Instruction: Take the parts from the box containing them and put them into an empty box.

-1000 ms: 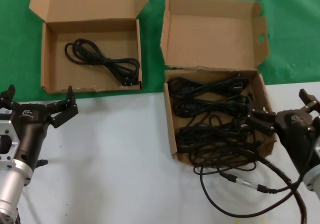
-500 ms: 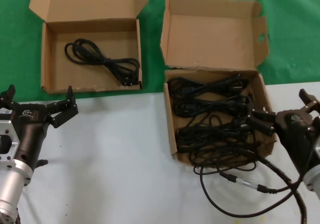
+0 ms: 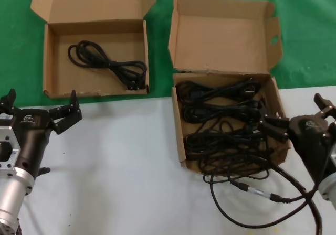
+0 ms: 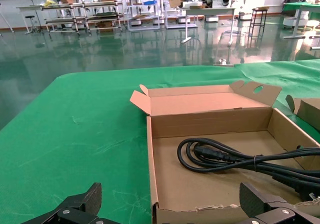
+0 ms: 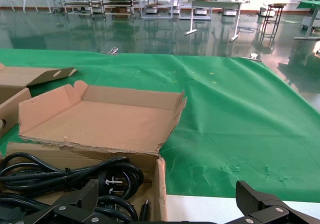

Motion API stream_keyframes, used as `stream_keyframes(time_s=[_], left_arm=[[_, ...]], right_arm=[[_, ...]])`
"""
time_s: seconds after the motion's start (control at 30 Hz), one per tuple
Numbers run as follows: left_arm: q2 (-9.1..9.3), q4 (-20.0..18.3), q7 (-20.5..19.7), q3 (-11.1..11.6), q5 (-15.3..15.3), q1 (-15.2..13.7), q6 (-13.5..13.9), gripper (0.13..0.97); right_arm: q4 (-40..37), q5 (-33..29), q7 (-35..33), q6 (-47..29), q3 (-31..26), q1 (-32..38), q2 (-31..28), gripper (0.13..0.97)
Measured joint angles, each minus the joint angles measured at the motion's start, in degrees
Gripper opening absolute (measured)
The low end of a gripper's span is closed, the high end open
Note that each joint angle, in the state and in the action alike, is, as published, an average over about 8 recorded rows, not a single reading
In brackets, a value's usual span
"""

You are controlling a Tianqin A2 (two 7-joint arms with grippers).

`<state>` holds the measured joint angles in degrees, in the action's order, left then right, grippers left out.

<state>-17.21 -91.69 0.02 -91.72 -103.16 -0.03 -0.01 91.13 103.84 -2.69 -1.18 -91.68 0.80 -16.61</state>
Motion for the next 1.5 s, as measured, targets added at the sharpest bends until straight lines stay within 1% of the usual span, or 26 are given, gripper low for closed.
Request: stream_keyframes(time_s=[1.5], left_arm=[[0.00,0.0,0.0,0.0,0.0,0.0,0.0,0.966]], right_arm=[[0.0,0.0,0.0,0.0,0.0,0.0,0.0,0.966]])
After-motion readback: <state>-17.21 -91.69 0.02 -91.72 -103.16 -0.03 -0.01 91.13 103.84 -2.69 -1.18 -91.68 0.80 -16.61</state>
